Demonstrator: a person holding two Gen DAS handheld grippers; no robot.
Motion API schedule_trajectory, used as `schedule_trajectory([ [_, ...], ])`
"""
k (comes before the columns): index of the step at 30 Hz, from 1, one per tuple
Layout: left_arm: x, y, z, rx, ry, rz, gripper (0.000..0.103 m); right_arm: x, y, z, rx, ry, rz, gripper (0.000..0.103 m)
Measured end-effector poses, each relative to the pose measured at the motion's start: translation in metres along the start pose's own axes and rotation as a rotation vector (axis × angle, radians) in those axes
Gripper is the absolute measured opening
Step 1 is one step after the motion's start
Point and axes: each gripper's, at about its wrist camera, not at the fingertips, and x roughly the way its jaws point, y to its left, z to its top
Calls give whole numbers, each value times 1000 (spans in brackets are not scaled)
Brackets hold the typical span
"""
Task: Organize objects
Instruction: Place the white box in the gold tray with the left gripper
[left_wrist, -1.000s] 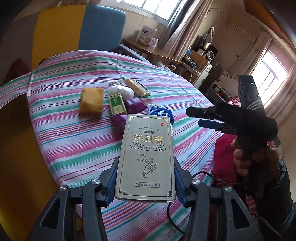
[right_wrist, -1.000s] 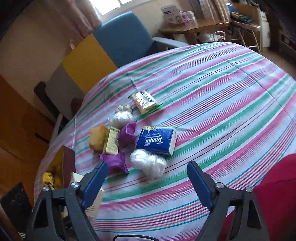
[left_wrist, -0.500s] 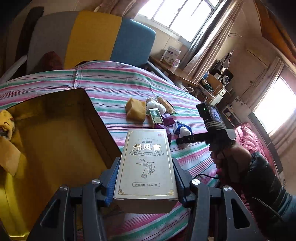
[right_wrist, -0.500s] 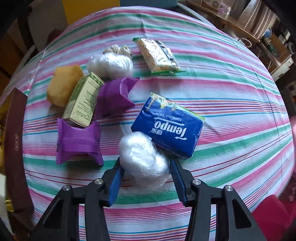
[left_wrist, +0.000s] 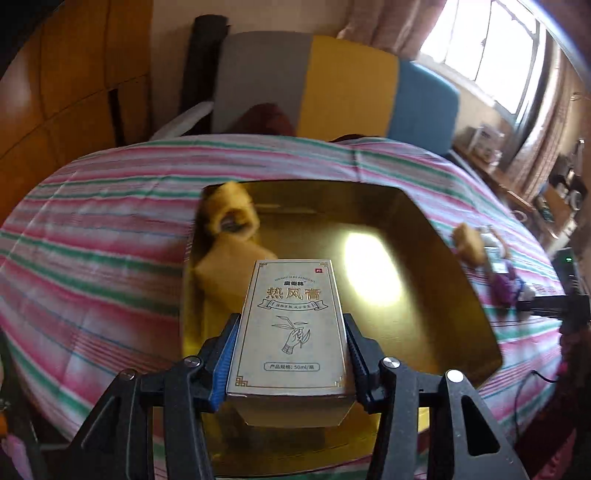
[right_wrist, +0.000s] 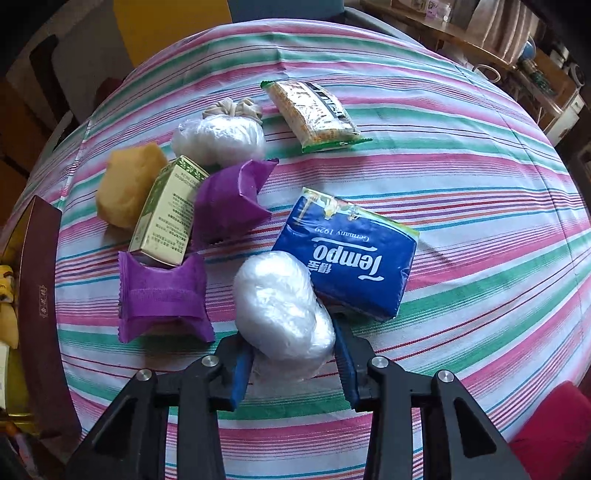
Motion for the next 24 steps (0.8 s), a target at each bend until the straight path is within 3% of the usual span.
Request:
schedule_trajectory([
  [9,28,15,-7,-11,29,125,52,5,-9,-2,-5,-2,14,40],
  [12,35,12,-6,27,14,176,52,7,-12,-2,-9,-1,15,40],
  [18,22,11,-10,29,38,171,56,7,-13,-2,-9,-1,14,40],
  [24,-8,11,-16,12,-7,146,57,6,-16,-3,-7,-11,18,40],
])
